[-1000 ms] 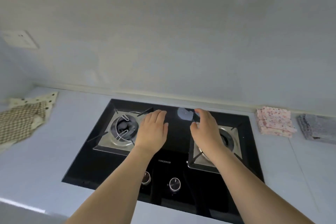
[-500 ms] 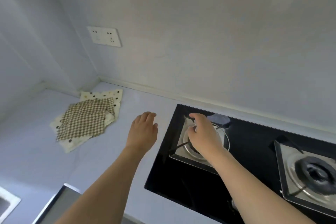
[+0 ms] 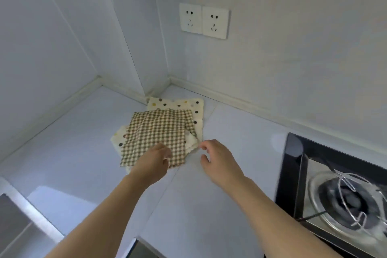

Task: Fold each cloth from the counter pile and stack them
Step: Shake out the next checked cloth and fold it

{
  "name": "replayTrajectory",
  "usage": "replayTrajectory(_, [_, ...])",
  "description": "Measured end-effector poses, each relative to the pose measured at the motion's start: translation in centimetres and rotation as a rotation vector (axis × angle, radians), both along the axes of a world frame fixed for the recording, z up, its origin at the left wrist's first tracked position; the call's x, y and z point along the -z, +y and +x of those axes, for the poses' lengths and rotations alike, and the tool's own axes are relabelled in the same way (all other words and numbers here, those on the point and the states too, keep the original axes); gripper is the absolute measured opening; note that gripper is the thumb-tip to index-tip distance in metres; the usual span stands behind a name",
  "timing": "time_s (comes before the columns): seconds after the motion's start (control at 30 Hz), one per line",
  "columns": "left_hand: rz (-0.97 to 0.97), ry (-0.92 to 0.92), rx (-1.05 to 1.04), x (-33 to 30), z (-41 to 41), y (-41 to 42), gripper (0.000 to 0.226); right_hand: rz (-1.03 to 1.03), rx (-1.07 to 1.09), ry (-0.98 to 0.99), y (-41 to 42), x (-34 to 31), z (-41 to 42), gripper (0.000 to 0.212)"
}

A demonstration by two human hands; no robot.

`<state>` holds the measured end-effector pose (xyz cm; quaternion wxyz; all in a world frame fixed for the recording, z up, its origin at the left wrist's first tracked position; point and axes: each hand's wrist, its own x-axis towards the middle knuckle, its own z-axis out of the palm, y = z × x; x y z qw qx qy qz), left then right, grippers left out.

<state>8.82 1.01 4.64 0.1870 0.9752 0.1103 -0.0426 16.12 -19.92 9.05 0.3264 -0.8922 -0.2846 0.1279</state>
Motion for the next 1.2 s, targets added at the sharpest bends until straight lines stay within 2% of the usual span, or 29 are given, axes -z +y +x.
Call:
replayTrajectory(0.17, [0.067,-0.143,0.181,6.5,0.5,5.7,0.026,-0.009,-0.134,-0.054,6.8,7.7,1.0,0.029])
replayTrajectory(0.27, [0.075,-0.267,0.23,8.5,0.0,6.6,0.027,-0.019,-0.193,-0.11,7.6,11.9,1.3,0.031])
replayTrajectory(0.37, [0.094,-0.412,0.274,9.2,-0.3,7.1,0.018,0.054,-0.175,-0.219,7.6,14.3,1.7,0.031])
replayTrajectory(0.43, [0.131,-0.468,0.299,9.6,-0.3,7.5,0.025,0.102,-0.171,-0.236,7.6,14.8,1.9,0.03])
replayTrajectory(0.53, [0.223,-0.519,0.317,9.8,-0.1,7.9,0.027,0.147,-0.166,-0.242,7.9,14.9,2.1,0.02])
replayTrajectory(0.63, [0.318,-0.594,0.267,8.5,0.3,7.0,0.01,0.193,-0.117,-0.271,7.9,14.0,2.0,0.009])
replayTrajectory(0.8, [0.542,-0.618,0.197,3.8,-1.1,4.2,0.02,0.38,0.045,-0.381,5.7,8.6,-1.3,0.018])
replayTrajectory(0.87, [0.601,-0.57,0.193,1.5,-3.3,2.2,0.013,0.445,0.086,-0.348,3.4,5.9,-4.6,0.027])
replayTrajectory(0.93, [0.51,-0.567,0.171,-1.0,-6.6,-0.3,0.008,0.527,0.151,-0.324,0.7,3.6,-8.2,0.032])
replayTrajectory(1.07, [0.066,-0.547,0.158,-6.2,-13.7,-5.4,0.017,0.608,0.199,-0.281,-5.3,-0.7,-15.0,0.027])
replayTrajectory(1.2, [-0.217,-0.595,0.178,-10.4,-17.9,-8.1,0.013,0.665,0.205,-0.248,-10.5,-4.3,-19.0,0.028])
